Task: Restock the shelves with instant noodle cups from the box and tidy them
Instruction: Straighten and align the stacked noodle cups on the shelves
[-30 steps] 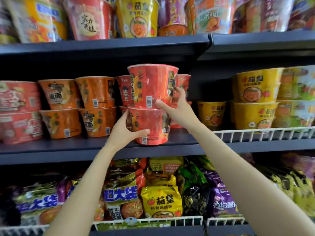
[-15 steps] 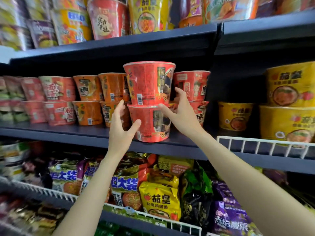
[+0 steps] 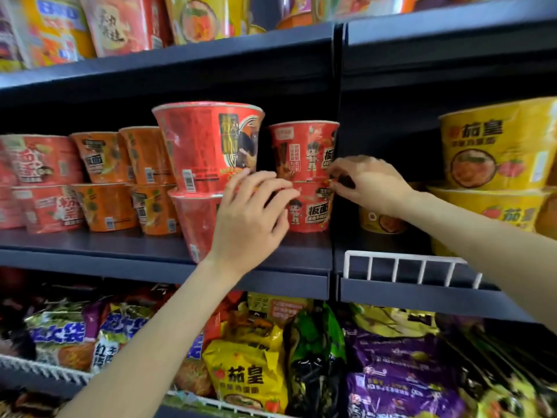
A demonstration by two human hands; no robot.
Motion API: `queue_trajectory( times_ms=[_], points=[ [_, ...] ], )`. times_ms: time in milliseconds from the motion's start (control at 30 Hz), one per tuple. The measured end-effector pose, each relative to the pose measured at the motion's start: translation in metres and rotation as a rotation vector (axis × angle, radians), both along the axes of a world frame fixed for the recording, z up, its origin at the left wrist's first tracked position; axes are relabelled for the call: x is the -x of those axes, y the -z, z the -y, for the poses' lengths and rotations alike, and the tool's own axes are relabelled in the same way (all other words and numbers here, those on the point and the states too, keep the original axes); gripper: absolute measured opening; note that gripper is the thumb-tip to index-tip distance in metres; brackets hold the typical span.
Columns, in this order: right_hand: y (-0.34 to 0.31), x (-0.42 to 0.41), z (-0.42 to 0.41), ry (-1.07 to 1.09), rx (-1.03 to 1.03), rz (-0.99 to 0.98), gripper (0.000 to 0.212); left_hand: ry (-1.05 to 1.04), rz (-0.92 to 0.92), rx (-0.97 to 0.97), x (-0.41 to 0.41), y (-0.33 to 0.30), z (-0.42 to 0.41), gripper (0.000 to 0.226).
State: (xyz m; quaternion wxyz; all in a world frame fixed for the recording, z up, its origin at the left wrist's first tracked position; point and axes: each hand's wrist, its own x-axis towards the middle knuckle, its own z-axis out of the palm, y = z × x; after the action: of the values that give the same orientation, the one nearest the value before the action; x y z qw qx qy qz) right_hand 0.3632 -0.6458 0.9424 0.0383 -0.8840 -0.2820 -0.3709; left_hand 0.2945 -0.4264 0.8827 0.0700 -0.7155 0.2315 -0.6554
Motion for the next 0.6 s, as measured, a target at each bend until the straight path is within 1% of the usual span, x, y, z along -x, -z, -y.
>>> queue_trajectory(
  times_ms=[100,200,267,333,400,467,533,600],
  points=[
    [0.004,-0.022,-0.011,0.083,0.1,-0.088,0.045,-0.12,-0.049,-0.06,-0.005,0.007,-0.014,0.023],
    [0.004,-0.038,-0.02,0.094,0.081,-0.144,0.046,-0.17,-0.062,-0.099,-0.009,0.007,-0.018,0.023],
    [-0.002,-0.044,-0.021,0.089,0.051,-0.108,0.042,-0.159,-0.039,-0.094,-0.01,0.006,-0.015,0.024],
    [-0.006,-0.045,-0.024,0.093,0.042,-0.045,0.041,-0.099,-0.015,-0.11,-0.013,0.005,-0.001,0.025],
    [-0.005,-0.044,-0.028,0.067,0.05,0.002,0.041,-0.037,-0.039,-0.123,-0.021,0.003,0.018,0.028],
    [-0.002,-0.046,-0.027,0.012,0.03,-0.007,0.038,-0.033,-0.143,-0.071,-0.037,0.001,0.036,0.035],
    [-0.004,-0.048,-0.016,-0.007,-0.017,-0.06,0.037,-0.093,-0.283,0.038,-0.056,-0.002,0.046,0.047],
    [-0.007,-0.051,-0.002,0.015,-0.013,-0.128,0.038,-0.179,-0.399,0.105,-0.074,-0.005,0.051,0.057]
  ],
)
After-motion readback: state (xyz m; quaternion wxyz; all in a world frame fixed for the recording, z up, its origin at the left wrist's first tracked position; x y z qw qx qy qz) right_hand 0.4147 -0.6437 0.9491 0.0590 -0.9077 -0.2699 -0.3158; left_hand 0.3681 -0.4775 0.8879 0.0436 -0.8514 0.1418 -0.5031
